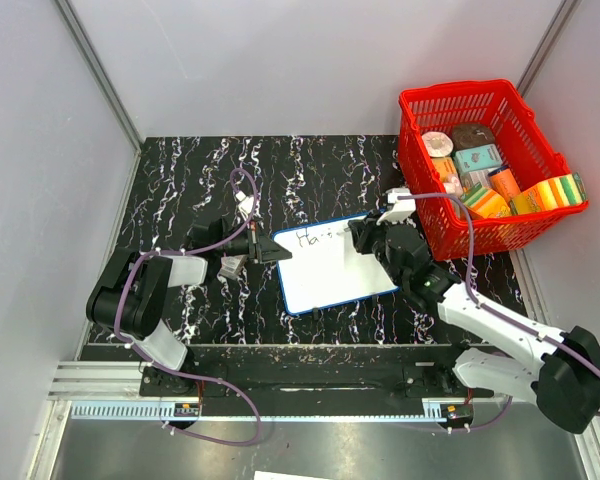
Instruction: Write a sentence on the whiteboard
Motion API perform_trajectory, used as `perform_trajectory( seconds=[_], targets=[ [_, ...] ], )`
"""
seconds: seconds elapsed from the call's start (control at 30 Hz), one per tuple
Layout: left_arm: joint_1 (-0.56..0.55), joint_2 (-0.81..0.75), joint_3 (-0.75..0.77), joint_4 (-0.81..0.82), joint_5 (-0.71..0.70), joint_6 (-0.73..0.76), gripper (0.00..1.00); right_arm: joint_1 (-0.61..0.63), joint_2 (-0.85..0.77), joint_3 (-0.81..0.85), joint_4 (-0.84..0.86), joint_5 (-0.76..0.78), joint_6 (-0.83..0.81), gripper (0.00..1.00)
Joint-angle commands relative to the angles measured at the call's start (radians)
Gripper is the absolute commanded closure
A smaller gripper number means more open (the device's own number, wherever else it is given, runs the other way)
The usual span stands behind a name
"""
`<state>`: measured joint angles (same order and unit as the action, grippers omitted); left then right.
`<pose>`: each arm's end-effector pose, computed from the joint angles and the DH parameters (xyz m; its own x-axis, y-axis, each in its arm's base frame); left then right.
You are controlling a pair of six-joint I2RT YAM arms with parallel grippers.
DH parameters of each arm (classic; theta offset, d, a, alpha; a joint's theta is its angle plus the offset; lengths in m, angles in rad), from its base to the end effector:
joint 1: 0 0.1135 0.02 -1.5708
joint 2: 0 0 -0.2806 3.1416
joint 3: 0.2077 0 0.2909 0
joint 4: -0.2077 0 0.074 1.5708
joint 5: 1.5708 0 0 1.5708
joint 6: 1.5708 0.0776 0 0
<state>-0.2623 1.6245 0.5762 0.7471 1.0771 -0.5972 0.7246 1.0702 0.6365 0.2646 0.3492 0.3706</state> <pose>0.3057 -0.1528 0.1441 -0.7627 -0.0711 -0.6428 0.6121 0.2414 -0.7530 0.2524 0.1880 0.2698 -0.2516 0.2318 -0.9397 -0.2995 0.9046 0.3033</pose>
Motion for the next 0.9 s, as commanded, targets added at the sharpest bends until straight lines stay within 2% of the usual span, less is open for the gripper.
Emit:
perform_trajectory(
  seconds=[0.0, 0.5, 0.87],
  targets=[
    [-0.006, 0.000, 0.007, -0.045, -0.075, 0.131, 1.00, -0.008, 0.013, 0.058, 0.045, 0.014, -0.009, 1.00],
    [-0.008, -0.002, 0.007, -0.043, -0.074, 0.129, 1.00, -0.007, 0.039, 0.054, 0.038, 0.043, 0.010, 1.00],
    [-0.008, -0.003, 0.007, -0.046, -0.075, 0.131, 1.00, -0.007, 0.025, 0.019, 0.005, -0.003, 0.014, 1.00]
  ],
)
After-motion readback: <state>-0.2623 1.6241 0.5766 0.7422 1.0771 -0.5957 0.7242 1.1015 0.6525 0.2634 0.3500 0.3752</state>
